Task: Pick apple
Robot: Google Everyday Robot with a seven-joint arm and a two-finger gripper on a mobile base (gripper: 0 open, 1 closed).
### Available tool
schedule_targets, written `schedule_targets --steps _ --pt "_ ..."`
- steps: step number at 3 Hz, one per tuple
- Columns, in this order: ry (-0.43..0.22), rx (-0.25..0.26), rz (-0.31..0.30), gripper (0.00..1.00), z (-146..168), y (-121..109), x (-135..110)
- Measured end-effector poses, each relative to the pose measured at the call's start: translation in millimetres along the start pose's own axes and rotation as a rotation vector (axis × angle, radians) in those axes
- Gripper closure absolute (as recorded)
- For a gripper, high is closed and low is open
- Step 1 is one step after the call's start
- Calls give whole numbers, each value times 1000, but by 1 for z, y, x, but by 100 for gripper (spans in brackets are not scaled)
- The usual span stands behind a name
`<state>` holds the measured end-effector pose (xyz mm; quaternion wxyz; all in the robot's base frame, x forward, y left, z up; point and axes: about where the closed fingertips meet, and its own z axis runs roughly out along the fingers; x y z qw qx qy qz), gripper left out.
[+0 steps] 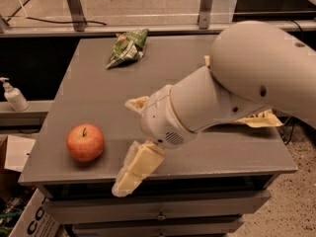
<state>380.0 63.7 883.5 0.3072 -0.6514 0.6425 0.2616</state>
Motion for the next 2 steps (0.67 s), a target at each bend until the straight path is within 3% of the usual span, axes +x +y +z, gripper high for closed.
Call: schedule_targets --steps 2 --pt "-46 4 -45 0 53 -16 -20"
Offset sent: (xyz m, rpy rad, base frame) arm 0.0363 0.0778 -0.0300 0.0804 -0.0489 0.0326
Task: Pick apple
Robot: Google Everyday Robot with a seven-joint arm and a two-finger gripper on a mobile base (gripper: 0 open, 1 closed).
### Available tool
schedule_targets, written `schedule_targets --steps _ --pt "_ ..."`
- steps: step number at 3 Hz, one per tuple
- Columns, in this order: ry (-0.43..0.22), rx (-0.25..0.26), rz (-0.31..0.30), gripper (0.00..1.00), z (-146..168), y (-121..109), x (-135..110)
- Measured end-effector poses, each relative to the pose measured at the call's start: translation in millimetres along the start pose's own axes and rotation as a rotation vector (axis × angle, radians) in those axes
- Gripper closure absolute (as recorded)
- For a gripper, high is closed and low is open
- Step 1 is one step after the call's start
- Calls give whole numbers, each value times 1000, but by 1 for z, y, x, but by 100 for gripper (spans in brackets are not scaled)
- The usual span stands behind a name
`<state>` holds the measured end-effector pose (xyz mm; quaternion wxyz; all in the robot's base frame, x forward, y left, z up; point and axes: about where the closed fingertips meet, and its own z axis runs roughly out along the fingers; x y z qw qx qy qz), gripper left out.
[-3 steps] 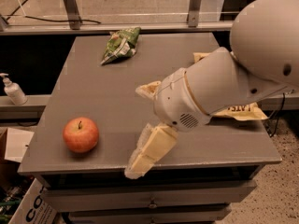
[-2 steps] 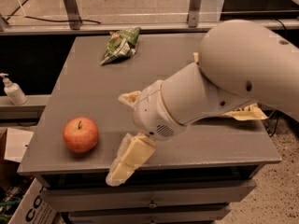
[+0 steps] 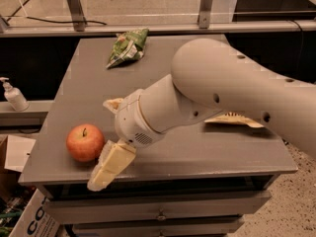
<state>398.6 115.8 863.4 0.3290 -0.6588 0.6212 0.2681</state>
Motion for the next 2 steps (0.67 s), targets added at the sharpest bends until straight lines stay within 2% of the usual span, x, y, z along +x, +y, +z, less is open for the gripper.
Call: schedule_targets --steps 2 --pt "-47 -3 4 0 27 -8 -13"
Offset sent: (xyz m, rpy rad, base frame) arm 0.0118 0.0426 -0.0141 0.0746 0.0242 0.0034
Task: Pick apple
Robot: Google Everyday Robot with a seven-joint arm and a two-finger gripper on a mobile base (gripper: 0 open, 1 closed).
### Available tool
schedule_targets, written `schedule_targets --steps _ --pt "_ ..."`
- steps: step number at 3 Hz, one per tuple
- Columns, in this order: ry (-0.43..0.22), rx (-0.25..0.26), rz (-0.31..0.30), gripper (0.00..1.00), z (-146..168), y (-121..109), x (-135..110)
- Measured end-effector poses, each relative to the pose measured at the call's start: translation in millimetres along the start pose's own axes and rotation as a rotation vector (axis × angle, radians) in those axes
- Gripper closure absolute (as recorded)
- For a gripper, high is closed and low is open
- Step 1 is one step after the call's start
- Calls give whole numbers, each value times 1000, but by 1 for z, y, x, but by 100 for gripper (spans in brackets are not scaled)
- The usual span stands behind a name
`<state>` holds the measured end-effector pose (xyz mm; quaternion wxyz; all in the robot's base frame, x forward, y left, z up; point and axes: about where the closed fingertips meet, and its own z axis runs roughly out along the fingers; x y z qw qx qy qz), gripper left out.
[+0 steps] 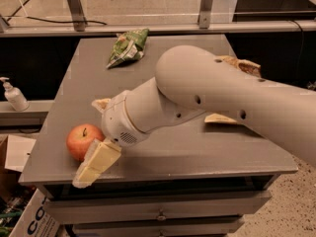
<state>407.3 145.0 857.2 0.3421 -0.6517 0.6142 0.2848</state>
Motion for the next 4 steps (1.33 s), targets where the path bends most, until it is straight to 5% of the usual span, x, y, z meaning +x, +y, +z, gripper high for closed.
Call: schedule_targets --steps 2,4 --pt "13 -2 15 0 16 -8 13" --pt "9 12 23 41 14 -14 19"
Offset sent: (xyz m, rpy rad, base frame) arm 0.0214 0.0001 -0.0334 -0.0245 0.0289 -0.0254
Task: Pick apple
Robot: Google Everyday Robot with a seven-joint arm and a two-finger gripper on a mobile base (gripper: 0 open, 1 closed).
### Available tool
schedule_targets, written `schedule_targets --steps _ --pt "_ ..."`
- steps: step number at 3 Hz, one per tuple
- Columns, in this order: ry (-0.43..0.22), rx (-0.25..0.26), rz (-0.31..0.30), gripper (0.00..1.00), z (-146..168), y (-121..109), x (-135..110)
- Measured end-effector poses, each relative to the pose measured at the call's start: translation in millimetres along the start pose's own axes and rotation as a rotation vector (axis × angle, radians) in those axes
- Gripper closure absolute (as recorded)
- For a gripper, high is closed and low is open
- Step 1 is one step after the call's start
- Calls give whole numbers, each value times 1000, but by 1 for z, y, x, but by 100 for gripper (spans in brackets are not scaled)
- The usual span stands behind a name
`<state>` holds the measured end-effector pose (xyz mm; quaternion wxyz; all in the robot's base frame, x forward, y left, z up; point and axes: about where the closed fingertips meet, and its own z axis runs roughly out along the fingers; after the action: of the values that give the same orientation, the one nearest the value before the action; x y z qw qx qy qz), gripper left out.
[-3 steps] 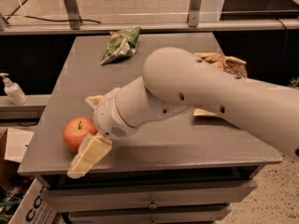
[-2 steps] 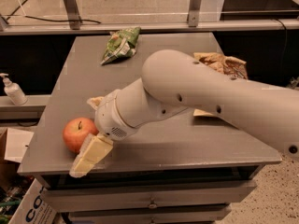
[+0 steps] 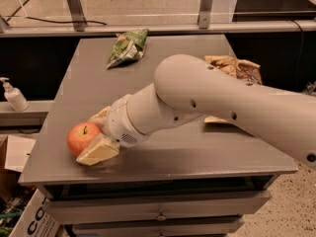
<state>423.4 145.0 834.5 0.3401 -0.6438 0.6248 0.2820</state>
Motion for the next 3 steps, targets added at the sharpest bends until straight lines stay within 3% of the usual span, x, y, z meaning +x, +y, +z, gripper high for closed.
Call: schedule_targets --steps 2,3 --pt "-25 31 14 87 -18 -8 -18" --pt "-55 49 17 100 -42 -13 -45"
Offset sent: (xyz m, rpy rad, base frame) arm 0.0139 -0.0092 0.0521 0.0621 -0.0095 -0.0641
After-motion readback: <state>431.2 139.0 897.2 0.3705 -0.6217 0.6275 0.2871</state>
